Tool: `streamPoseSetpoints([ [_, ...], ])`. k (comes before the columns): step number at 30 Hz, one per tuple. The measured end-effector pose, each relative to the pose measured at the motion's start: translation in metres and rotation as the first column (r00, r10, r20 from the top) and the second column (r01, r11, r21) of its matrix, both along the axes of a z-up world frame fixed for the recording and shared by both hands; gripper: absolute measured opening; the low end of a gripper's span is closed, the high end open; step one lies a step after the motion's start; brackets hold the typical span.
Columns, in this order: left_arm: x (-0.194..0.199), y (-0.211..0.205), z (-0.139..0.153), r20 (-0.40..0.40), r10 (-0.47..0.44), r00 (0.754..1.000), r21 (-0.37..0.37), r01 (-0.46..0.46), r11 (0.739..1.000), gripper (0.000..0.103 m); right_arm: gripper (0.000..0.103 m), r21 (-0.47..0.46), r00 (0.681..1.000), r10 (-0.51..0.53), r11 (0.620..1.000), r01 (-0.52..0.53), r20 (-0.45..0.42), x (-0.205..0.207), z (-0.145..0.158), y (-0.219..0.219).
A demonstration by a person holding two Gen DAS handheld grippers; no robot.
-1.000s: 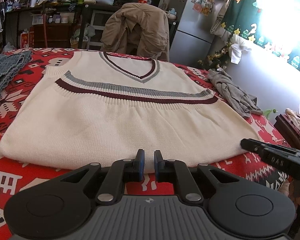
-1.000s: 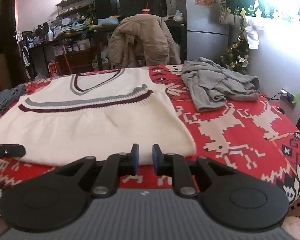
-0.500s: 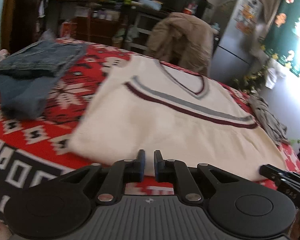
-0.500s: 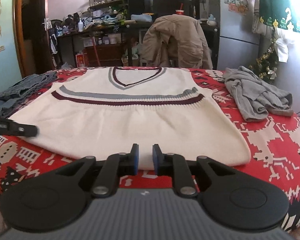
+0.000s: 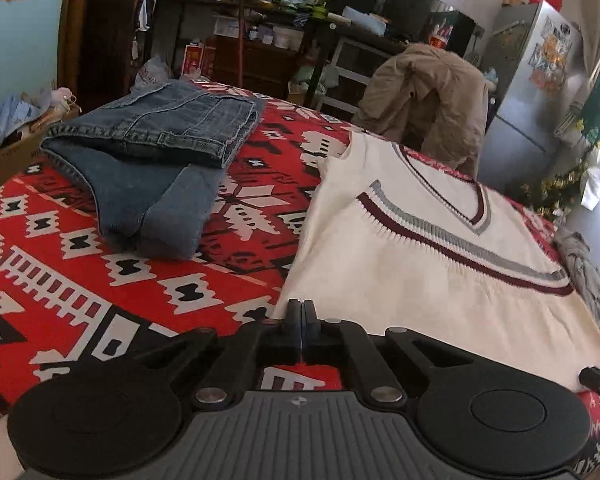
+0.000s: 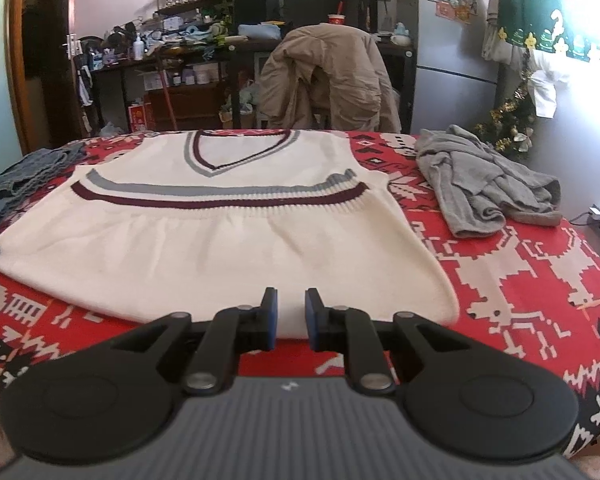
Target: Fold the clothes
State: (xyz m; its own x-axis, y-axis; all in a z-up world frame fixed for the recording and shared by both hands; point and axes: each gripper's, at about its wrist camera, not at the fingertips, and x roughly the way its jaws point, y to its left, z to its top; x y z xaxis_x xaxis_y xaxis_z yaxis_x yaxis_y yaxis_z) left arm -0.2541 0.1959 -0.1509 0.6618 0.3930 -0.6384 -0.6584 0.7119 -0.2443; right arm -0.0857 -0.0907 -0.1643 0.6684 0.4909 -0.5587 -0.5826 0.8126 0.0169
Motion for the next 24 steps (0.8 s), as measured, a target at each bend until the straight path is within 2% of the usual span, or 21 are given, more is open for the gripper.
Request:
streamPoseSetpoints([
  [2, 0.003, -0.006, 0.003, -0.018, -0.01, 1.0, 0.024, 0.011, 1.0, 0.003, 0.018, 0.007, 1.0, -0.003, 1.0, 0.003, -0.008, 0.0, 0.0, 0.0],
  [4, 0.004, -0.013, 0.007, -0.004, -0.028, 1.0, 0.037, 0.029, 0.999, 0.007, 0.018, 0.014, 1.0, 0.011, 1.0, -0.01, -0.01, -0.003, 0.0, 0.004],
  [8, 0.016, -0.031, 0.009, 0.022, -0.12, 0.993, 0.05, 0.119, 0.992, 0.007, 0.018, 0.026, 0.998, 0.056, 0.998, -0.056, -0.008, -0.012, 0.0, 0.015],
  [11, 0.03, -0.047, 0.001, -0.034, -0.189, 0.981, 0.053, 0.19, 0.98, 0.007, 0.018, 0.033, 0.997, 0.078, 0.996, -0.078, -0.01, -0.017, 0.0, 0.023],
  [14, 0.034, -0.056, -0.001, -0.048, -0.189, 0.981, 0.082, 0.193, 0.978, 0.009, 0.018, 0.032, 0.996, 0.092, 0.995, -0.092, -0.005, -0.019, 0.001, 0.026],
  [15, 0.034, -0.056, -0.001, -0.043, -0.195, 0.98, 0.066, 0.197, 0.978, 0.009, 0.018, 0.03, 0.996, 0.094, 0.995, -0.094, -0.001, -0.019, 0.002, 0.026],
  [21, 0.036, -0.067, 0.003, -0.101, -0.237, 0.966, 0.094, 0.246, 0.965, 0.009, 0.018, 0.032, 0.997, 0.071, 0.997, -0.07, -0.012, -0.014, 0.001, 0.017],
  [24, 0.037, -0.062, 0.007, -0.064, -0.209, 0.976, 0.105, 0.215, 0.971, 0.009, 0.018, 0.034, 0.998, 0.061, 0.998, -0.06, -0.012, -0.012, 0.001, 0.013],
])
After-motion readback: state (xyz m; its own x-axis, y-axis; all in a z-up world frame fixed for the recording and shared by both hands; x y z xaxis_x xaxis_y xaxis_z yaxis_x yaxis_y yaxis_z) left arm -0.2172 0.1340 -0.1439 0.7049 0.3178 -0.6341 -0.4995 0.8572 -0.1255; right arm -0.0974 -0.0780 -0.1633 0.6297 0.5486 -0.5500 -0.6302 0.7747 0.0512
